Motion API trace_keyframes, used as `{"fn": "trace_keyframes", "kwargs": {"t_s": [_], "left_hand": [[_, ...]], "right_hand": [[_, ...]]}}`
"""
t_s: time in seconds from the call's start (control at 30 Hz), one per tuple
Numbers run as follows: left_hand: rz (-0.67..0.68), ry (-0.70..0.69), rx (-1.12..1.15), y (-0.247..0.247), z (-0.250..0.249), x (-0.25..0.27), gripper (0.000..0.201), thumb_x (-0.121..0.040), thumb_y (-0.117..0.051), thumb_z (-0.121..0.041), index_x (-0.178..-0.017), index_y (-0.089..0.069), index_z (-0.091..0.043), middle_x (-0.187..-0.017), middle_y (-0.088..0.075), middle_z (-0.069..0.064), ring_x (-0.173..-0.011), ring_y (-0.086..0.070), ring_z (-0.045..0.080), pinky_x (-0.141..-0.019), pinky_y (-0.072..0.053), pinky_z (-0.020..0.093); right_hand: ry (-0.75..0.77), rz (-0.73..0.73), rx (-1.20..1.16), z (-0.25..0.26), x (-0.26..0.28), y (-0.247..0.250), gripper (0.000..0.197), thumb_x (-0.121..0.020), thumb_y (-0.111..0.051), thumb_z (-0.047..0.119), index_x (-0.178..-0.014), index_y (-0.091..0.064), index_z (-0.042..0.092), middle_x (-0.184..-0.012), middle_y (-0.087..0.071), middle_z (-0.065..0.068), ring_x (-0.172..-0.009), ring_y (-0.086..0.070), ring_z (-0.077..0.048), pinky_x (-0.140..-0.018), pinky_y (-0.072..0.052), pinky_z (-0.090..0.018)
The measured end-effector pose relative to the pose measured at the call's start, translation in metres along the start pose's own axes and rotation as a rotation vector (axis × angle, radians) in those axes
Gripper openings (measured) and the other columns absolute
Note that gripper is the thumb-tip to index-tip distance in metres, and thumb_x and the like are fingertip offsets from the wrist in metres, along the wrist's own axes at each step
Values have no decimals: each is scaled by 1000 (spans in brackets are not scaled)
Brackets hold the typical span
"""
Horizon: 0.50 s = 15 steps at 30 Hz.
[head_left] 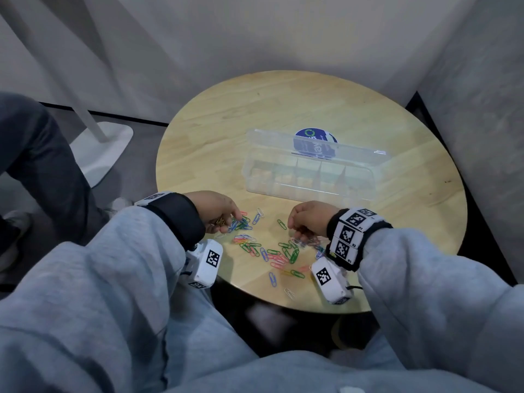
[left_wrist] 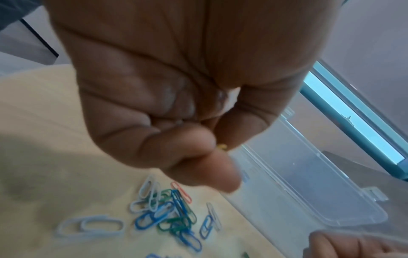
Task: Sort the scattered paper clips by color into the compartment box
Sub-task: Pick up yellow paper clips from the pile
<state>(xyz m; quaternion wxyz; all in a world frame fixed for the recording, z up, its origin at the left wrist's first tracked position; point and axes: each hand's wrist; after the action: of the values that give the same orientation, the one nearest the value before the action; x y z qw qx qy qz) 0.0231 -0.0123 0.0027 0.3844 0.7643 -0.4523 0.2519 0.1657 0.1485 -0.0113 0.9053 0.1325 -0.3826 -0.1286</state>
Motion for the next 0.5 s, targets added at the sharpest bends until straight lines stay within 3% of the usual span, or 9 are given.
{"fn": "trace_keyframes", "kwargs": {"t_s": [0.07,0.13,0.2,0.27,0.4,0.47,0.5], "left_hand": [[22,15,-106,-8,-5,1,25,-91,-38,-2,-72,-51,-8,-66,-43,7,-44,-40,15,-44,-28,19],[12,-17,-342,-14,-6,0,12,-90,-44,-6,-79,-49,-7,-72,-44,8,-55,-36,19,-50,-26,23],[-69,-101,-627,-18,-6,0,3,-85,-50,-13,-84,-51,-16,-79,-51,2,-70,-45,20,-55,-31,23],[-109,-140,-801,-22,-4,0,10,-82,-55,-13,-86,-51,-21,-77,-51,-3,-80,-48,19,-52,-30,20],[-106,-183,-916,-28,-3,-5,18,-78,-60,-12,-86,-49,-24,-67,-43,-8,-77,-47,20,-47,-27,19],[-83,-196,-931,-31,-2,-7,19,-75,-61,-12,-83,-50,-26,-70,-48,-6,-75,-48,20,-49,-30,20],[-66,-204,-940,-32,-1,-9,20,-73,-61,-12,-82,-52,-28,-75,-52,-5,-74,-49,20,-51,-32,21]], "right_hand": [[63,-9,168,-4,6,2,23,-85,-45,1,-67,-53,13,-57,-54,-6,-36,-47,-11,-41,-37,-19],[149,-17,404,-6,14,0,15,-82,-50,8,-71,-55,16,-65,-55,-1,-55,-49,-15,-55,-41,-24],[194,15,618,-6,20,-5,10,-80,-53,13,-74,-56,21,-69,-54,8,-71,-51,-15,-68,-44,-27],[189,69,771,-7,25,-11,10,-80,-54,16,-75,-55,24,-71,-53,11,-78,-53,-15,-73,-47,-30],[208,99,950,-12,26,-26,3,-81,-58,23,-83,-59,21,-80,-58,6,-80,-56,-17,-65,-46,-26],[188,112,976,-15,26,-31,13,-79,-66,29,-84,-56,23,-82,-55,6,-79,-51,-16,-58,-39,-23],[186,109,991,-15,25,-34,15,-79,-67,30,-84,-55,23,-85,-55,5,-80,-50,-16,-61,-38,-24]]}}
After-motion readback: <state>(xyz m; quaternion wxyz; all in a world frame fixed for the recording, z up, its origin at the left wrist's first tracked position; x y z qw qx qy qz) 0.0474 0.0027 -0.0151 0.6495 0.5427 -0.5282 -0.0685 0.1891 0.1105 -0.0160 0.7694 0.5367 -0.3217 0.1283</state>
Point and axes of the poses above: each hand's wrist, its own x-axis away from the middle knuckle, its own y-axis out of the back of the hand, z = x × y
